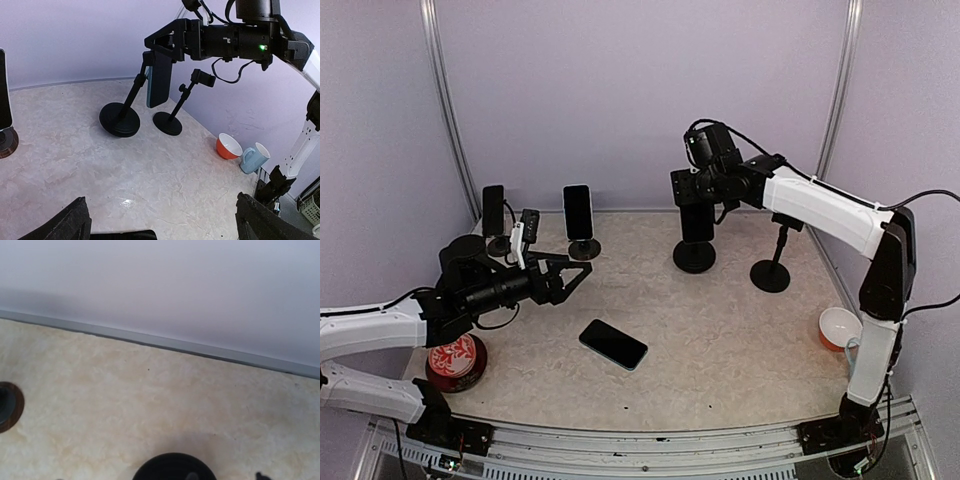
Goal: Place the phone on the phone stand
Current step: Move the phone stand with the phone to the center of the board.
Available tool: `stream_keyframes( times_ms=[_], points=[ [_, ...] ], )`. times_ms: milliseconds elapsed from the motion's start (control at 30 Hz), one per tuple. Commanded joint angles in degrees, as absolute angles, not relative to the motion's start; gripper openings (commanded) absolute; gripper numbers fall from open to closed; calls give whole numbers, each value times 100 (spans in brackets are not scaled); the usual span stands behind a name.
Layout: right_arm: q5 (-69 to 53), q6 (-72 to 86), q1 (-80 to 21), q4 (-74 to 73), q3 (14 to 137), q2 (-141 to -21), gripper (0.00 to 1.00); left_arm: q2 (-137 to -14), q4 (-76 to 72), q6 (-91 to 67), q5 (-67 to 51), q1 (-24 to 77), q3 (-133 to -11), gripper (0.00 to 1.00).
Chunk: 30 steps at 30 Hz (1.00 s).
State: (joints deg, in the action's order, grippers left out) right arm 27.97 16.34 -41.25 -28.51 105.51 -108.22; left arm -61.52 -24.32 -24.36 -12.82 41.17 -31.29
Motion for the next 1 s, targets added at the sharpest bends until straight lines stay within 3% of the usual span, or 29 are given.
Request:
stream_keyframes(
  times_ms=[0,433,967],
  points=[
    [2751,1606,-3905,-2145,11135,-11020,51,-5990,-2367,-2399,-1183,4085,-3086,98],
    [2413,1674,-3583,-2270,12378,-11951,50,-5776,-2141,-2322,-1035,4061,-3059,99],
    [2182,2013,-3333,-2292,12363,-12185,49,-5784,-2142,-2378,-1033,4052,-3044,99]
  ],
)
